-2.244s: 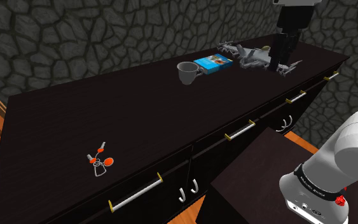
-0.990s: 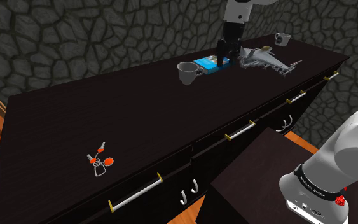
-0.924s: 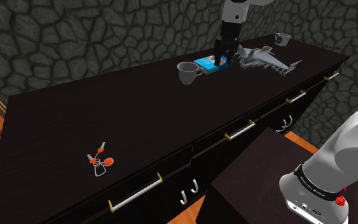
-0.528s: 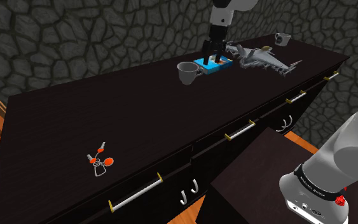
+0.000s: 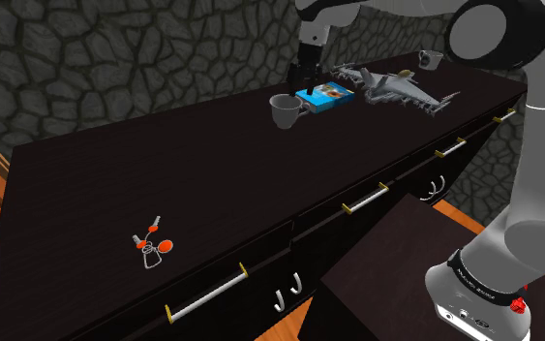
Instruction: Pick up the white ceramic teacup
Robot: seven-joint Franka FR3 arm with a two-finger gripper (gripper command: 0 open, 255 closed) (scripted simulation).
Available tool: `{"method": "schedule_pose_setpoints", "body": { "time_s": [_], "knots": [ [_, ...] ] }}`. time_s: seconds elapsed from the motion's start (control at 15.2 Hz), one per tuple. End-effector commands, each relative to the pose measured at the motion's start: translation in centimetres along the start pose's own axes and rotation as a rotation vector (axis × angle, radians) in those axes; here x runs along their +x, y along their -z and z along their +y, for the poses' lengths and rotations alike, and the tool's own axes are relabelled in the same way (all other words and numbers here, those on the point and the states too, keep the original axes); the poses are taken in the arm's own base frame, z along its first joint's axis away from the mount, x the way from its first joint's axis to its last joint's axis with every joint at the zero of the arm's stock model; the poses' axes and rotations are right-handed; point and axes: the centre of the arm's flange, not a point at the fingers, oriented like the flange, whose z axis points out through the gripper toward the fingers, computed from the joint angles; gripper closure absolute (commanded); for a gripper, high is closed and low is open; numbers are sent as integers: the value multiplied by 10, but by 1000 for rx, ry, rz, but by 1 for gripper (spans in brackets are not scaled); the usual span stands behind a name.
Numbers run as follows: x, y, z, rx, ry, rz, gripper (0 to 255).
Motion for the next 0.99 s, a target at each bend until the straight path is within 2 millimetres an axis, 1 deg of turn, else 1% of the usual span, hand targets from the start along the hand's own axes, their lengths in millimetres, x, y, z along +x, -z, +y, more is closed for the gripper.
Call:
{"method": "schedule_pose_setpoints", "body": {
  "time_s": [0.0, 0.07, 0.53, 0.66, 0.73, 0.92],
  "knots": [
    [26, -4, 5, 10, 1, 5, 0],
    [37, -7, 8, 14, 1, 8, 0],
    [39, -43, 16, 14, 1, 8, 0],
    [39, -46, 17, 14, 1, 8, 0],
    [39, -46, 17, 14, 1, 8, 255],
    [39, -46, 17, 14, 1, 8, 255]
  ]
}}
